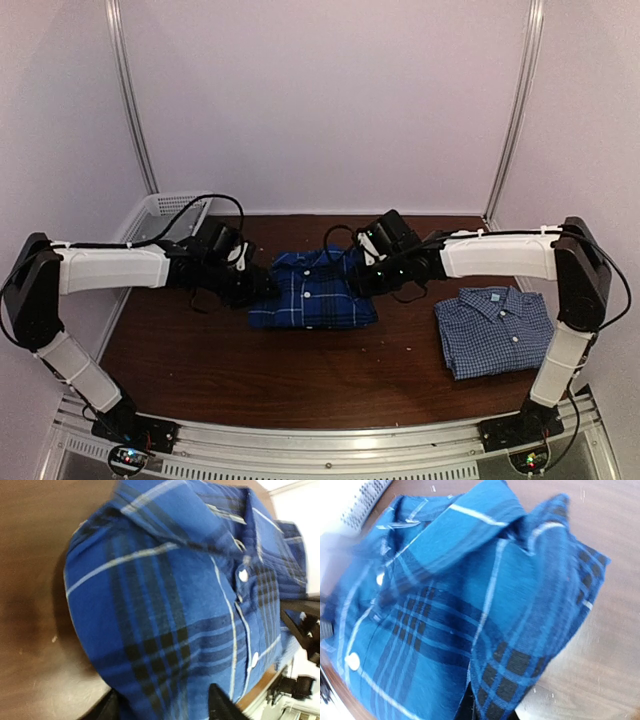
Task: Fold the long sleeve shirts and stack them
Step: Adjust the square-folded shirt at the center of the board.
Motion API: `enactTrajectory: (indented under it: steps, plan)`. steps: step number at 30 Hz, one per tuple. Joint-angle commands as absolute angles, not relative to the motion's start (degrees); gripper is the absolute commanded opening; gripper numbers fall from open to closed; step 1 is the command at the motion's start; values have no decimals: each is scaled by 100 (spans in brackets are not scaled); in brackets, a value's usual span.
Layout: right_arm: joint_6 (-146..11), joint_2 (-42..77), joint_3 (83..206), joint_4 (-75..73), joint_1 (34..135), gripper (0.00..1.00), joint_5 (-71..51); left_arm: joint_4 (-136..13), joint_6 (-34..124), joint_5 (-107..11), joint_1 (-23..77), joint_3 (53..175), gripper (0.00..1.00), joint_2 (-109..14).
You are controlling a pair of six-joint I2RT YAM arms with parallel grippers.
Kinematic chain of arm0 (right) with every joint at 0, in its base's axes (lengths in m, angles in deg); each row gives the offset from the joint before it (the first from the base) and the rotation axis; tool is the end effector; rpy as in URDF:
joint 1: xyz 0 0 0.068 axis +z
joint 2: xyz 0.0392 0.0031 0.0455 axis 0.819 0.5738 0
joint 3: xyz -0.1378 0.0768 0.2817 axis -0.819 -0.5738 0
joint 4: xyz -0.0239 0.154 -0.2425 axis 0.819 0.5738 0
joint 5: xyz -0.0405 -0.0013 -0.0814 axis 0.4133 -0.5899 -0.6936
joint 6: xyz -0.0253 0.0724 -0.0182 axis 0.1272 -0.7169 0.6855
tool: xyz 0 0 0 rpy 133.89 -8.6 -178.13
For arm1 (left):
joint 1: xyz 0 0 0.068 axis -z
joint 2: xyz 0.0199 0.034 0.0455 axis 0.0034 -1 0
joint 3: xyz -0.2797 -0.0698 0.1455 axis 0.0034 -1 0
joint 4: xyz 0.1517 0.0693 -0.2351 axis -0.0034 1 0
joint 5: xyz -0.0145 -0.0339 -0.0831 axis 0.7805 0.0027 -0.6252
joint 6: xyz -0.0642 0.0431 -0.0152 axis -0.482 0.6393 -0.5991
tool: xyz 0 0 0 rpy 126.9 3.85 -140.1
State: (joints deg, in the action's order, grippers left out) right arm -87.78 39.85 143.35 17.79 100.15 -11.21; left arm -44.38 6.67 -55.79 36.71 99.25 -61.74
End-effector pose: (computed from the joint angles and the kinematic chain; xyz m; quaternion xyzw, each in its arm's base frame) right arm 0.3145 0.3275 0.2361 -0.1651 0.9181 0.2544 0.2550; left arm 0.2899 -0.2378 0.2337 -0.0532 0.9207 -0.3428 0.1788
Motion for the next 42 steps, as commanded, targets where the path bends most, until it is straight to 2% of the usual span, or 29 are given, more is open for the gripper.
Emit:
enactTrajectory:
  steps: [1, 4, 7, 10, 15, 22, 27, 34, 36, 42]
  plan:
    - [-8763, 3950, 13443, 1613, 9809, 8, -939, -4222, 810, -4877, 3643, 9490, 64, -6299]
    - [-8803, 3783, 13003, 1492, 9544, 32, -1002, -4198, 965, -4870, 3552, 9455, 64, -6393]
    - [-8837, 3421, 12891, 1493, 9515, 40, -1203, -4095, 1089, -4773, 3482, 9580, 62, -6413]
    - [-8879, 3184, 12970, 1595, 9522, 43, -1308, -4062, 1221, -4843, 3439, 9788, 54, -6474]
    - [-8987, 2991, 13136, 1587, 9673, 43, -1386, -4120, 1313, -5059, 3447, 10064, 38, -6646]
    - [-8945, 3317, 13532, 1356, 9791, 37, -1469, -4498, 1344, -5623, 3582, 10441, 27, -7013]
    - [-8857, 4020, 13948, 1135, 9518, 26, -1210, -4590, 1311, -5745, 3764, 10699, 23, -7362]
    - [-8859, 5140, 14495, 1003, 9058, 22, -865, -4775, 1230, -5882, 3893, 10675, 21, -7609]
    - [-8917, 5268, 14509, 940, 8908, 23, -840, -4789, 1230, -5898, 3911, 10629, 21, -7663]
    - [-9051, 5292, 14483, 770, 8656, 33, -516, -4903, 1208, -5912, 3913, 10359, 21, -7778]
